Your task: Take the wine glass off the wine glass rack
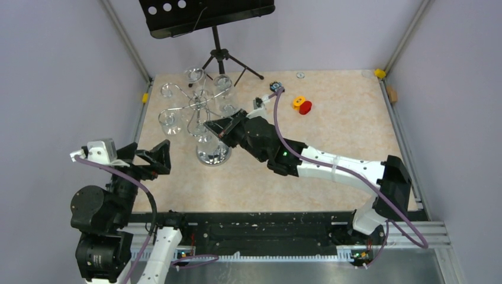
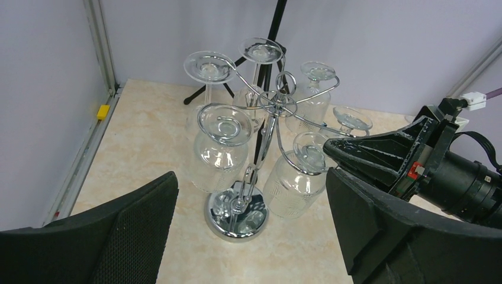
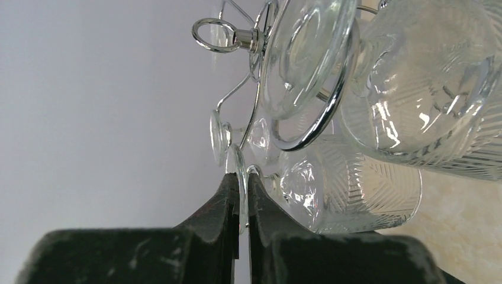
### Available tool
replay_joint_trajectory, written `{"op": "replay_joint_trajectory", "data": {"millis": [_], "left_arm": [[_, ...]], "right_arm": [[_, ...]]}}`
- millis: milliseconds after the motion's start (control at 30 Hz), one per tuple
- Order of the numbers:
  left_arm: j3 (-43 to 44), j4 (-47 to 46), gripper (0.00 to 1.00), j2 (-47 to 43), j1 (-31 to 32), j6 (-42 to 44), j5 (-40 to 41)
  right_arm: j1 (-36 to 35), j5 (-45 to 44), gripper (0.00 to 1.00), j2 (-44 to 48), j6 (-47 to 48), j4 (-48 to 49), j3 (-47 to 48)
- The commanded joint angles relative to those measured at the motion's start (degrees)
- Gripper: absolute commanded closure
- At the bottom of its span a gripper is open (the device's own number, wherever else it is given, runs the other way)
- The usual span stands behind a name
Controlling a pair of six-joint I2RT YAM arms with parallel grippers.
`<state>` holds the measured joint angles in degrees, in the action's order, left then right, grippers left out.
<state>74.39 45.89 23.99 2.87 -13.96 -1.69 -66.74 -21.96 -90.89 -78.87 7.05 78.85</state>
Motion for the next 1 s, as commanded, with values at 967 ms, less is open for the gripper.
{"op": "replay_joint_trajectory", "data": {"millis": [967], "left_arm": [[-0.5,-1.4,0.01,0.7,0.2,-0.5,-1.7]], "right_arm": [[-0.7,1.9,1.0,4.7,1.5,8.3,-0.5]]}}
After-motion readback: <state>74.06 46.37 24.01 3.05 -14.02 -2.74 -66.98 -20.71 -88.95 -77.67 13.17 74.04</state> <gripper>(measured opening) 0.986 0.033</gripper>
